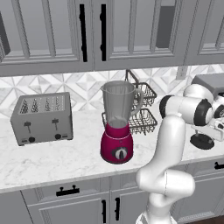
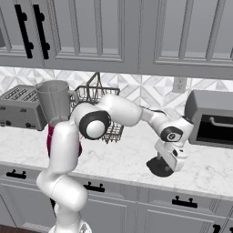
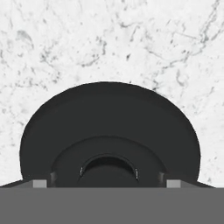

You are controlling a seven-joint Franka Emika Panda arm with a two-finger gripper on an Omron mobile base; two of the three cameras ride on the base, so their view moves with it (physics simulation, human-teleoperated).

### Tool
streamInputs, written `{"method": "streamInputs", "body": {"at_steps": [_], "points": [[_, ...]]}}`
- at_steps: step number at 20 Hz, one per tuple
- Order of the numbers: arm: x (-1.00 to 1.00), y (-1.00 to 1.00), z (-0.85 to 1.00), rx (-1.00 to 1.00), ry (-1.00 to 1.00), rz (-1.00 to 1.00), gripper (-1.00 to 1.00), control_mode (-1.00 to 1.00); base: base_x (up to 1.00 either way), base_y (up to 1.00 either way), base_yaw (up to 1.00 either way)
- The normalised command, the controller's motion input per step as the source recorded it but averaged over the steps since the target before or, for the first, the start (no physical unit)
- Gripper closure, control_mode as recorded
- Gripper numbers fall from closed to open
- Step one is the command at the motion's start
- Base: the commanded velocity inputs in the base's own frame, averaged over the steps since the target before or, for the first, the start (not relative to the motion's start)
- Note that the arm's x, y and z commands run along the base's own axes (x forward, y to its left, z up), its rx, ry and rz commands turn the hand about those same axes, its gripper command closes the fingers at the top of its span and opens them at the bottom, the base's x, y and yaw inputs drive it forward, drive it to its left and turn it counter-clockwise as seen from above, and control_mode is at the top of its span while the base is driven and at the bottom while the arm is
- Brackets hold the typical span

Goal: Close the lid blender by securely placing the lid on top.

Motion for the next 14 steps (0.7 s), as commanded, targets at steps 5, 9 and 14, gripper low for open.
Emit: {"method": "streamInputs", "body": {"at_steps": [5,9,14], "points": [[0.04,0.57,-0.83,-0.14,0.00,-0.03,1.00,-1.00,0.00,0.00,0.00],[0.07,0.65,-0.73,-0.12,0.00,0.00,1.00,-1.00,0.00,0.00,0.00],[-0.05,0.25,-0.53,-0.01,-0.03,0.00,1.00,-1.00,0.00,0.00,0.00]]}}
